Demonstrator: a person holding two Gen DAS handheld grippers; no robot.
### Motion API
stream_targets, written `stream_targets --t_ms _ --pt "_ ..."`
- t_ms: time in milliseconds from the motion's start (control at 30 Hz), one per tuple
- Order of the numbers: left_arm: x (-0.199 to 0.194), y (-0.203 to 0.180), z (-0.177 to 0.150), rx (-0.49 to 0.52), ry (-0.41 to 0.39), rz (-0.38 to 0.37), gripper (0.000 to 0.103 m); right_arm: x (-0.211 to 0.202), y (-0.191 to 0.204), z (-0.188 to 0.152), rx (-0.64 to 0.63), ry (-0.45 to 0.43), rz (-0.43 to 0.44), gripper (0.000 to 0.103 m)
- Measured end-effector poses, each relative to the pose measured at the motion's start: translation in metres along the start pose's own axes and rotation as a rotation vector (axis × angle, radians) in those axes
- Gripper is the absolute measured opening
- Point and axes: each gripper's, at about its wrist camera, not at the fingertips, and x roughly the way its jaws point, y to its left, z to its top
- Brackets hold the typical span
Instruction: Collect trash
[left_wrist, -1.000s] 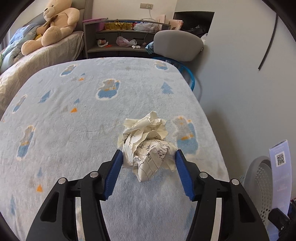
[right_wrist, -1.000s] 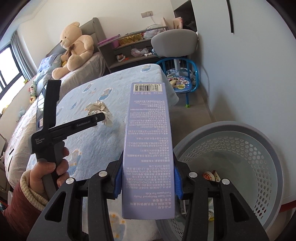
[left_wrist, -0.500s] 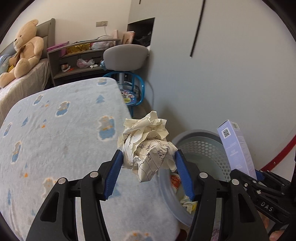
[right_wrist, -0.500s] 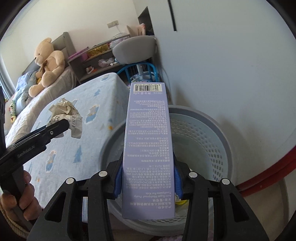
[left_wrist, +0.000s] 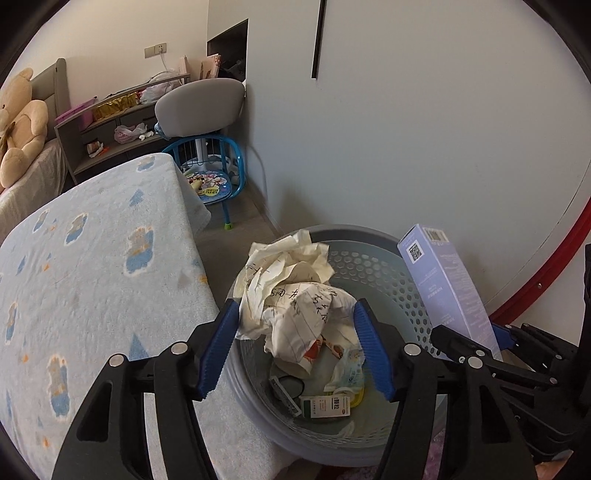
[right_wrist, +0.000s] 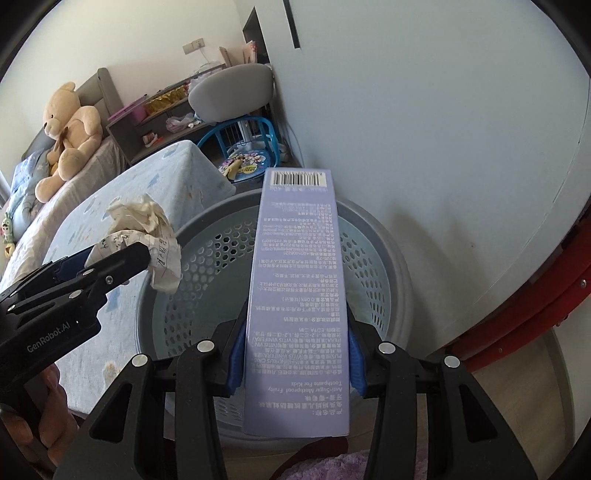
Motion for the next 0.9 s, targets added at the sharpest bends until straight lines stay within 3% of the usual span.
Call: stream_targets --t_ms 100,167,900 --pt "0.0 0.001 0.001 -0.008 -0.001 0.019 0.071 -0.004 -0.003 -0.001 0.008 -0.026 0.002 0.061" --pt "-0.001 0.002 0.001 -0.014 -0.002 0.036 0.072 -0.006 -0.005 -0.003 0.017 -0.037 0.003 0.067" --pt "-0.009 0.011 -0.004 -0.052 0.006 0.123 0.081 -0.007 0.004 -0.012 0.008 -0.04 -0.013 0.074"
